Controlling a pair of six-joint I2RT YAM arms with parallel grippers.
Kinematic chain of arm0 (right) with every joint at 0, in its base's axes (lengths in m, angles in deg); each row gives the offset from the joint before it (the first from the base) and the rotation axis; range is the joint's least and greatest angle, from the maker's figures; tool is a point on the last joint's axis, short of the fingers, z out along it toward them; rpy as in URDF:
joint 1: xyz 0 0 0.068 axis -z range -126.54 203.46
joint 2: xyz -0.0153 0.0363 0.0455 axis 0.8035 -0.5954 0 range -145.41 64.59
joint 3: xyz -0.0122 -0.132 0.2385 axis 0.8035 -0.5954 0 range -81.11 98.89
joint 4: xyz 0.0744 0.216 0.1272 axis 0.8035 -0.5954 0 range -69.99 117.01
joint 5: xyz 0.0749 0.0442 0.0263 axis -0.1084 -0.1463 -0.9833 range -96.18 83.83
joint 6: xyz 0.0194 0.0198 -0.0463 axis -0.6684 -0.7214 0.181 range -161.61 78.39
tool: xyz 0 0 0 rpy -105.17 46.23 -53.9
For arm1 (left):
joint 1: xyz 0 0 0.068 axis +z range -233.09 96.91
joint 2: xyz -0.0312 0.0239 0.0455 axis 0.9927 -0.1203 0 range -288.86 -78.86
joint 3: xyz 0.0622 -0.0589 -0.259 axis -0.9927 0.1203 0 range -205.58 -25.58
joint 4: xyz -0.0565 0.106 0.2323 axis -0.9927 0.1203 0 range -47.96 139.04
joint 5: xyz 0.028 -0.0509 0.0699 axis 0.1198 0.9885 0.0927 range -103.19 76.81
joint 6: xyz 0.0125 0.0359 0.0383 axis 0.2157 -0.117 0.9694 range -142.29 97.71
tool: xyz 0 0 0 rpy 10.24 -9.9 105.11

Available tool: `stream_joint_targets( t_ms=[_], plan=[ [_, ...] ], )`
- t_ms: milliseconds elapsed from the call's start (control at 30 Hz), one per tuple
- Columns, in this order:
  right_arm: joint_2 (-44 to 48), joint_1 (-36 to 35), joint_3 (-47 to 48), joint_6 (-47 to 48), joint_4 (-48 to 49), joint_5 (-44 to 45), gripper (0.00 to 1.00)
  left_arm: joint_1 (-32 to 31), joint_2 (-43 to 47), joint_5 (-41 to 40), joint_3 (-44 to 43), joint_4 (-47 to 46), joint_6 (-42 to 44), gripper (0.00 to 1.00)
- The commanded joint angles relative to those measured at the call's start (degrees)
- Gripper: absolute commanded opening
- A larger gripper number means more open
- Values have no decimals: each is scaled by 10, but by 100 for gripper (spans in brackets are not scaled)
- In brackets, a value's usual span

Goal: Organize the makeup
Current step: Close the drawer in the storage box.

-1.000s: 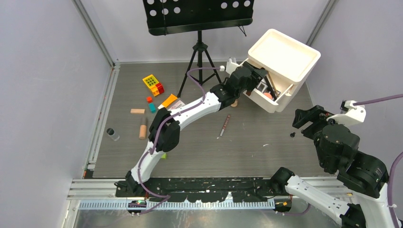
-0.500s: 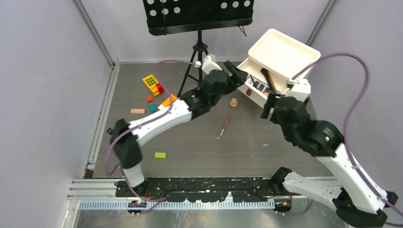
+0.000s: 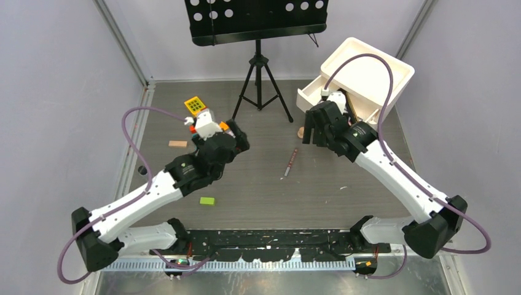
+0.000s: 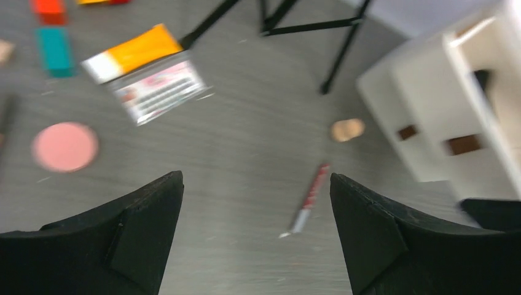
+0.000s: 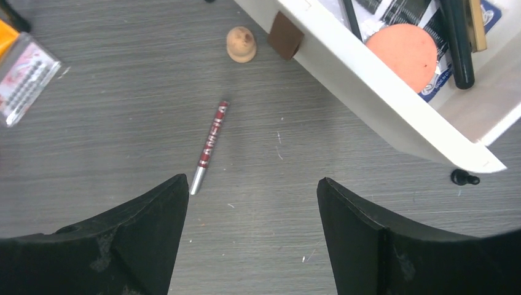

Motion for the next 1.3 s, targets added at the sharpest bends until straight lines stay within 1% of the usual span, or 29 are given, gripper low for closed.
stream_joint_targets(
  t_ms=[0,133,200,267,433,600,967,1267],
  plan=[
    [-10,46,-8,-16,55,-31,81,4,88,-89,43,127,-19,91],
    [-37,63,-6,-9,67,-20,81,5,146,-107,65,171,-36,91],
    [-55,67,-2,-7,70,-17,81,5,160,-111,72,179,-39,91],
    [-66,66,1,-6,71,6,81,5,168,-114,75,182,-42,91],
    [-84,72,3,13,91,80,82,6,162,-111,69,184,-37,91],
    [-103,87,10,39,126,152,82,6,149,-91,68,187,-33,91],
    [-142,132,21,54,210,212,83,6,156,-73,86,195,-47,91],
    [-157,165,11,63,319,233,83,5,153,-67,81,197,-36,91]
  ],
)
